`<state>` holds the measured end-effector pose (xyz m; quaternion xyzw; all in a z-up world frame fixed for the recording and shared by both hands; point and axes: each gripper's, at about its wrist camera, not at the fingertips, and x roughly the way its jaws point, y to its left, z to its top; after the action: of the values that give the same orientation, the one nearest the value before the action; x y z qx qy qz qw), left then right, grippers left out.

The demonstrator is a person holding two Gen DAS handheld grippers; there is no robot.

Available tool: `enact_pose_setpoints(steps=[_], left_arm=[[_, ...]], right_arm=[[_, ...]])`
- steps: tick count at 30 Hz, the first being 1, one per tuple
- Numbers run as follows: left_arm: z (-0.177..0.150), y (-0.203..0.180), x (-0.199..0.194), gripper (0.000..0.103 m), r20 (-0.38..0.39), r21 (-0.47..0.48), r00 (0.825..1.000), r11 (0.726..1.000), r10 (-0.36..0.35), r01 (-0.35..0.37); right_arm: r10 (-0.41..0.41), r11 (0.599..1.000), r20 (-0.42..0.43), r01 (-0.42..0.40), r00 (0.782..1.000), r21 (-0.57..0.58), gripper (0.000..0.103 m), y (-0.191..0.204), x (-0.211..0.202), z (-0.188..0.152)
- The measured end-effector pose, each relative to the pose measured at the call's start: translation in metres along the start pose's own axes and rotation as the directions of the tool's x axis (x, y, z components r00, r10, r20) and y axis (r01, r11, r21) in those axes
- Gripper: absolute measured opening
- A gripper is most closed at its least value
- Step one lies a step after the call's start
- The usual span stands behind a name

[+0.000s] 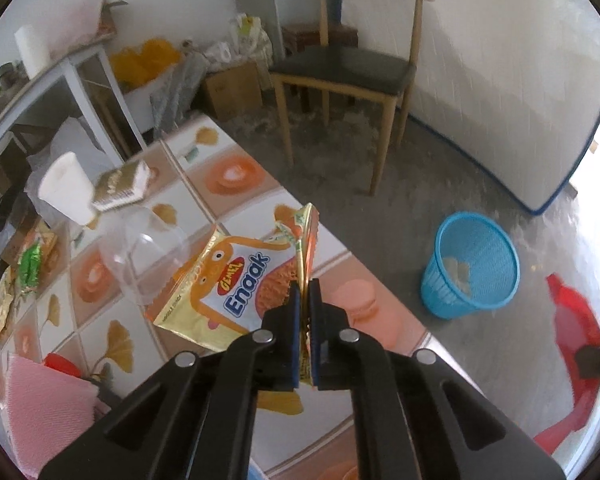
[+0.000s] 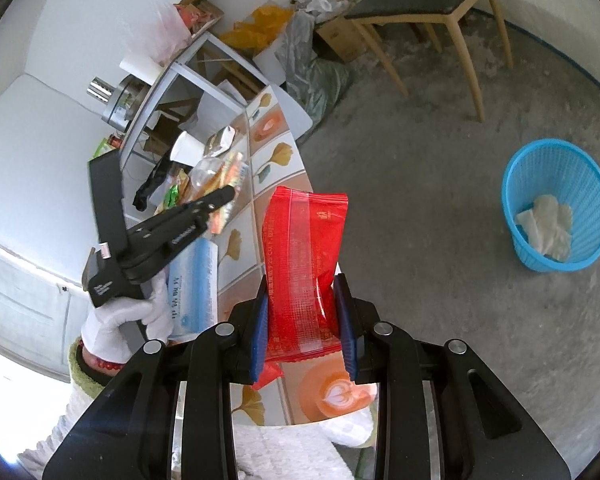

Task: Collect trash
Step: 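Carry both wrappers to the blue wastebasket and open both grippers over it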

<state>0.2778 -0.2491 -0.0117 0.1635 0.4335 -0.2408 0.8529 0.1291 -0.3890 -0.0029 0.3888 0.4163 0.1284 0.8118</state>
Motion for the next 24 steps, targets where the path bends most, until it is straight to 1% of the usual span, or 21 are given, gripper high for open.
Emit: enact_pose_setpoints(steps=[4, 10, 14, 18, 24], left_arm=[[0.005, 0.0, -0.019, 0.003, 0.07, 0.004, 0.997, 1.0, 0.026, -0.026], [0.009, -0.009, -0.051, 0.003, 0.157, 0.018, 0.987, 1.0, 0.021, -0.024], [0.011, -0.02, -0.074, 0.003, 0.211, 0.04, 0.977, 0.999, -0.013, 0.004], [0.014, -0.029, -0.091, 0.003, 0.247, 0.054, 0.967, 0.997, -0.058, 0.046], [0.016, -0.046, -0.101, 0.003, 0.258, 0.075, 0.958, 0.991, -0.127, 0.112]], right_arm=[[0.006, 1.0, 0.004, -0.006, 1.0, 0.0, 0.028, 0.003, -0.001, -0.001], [0.013, 1.0, 0.016, -0.013, 1.0, 0.019, 0.028, 0.001, -0.004, 0.0], [0.016, 0.999, 0.022, -0.017, 1.0, 0.031, 0.028, 0.0, -0.005, 0.001], [0.02, 0.999, 0.024, -0.021, 0.999, 0.041, 0.028, -0.002, -0.007, 0.0], [0.02, 0.998, 0.035, -0.022, 0.999, 0.056, 0.028, -0.007, -0.01, 0.0]])
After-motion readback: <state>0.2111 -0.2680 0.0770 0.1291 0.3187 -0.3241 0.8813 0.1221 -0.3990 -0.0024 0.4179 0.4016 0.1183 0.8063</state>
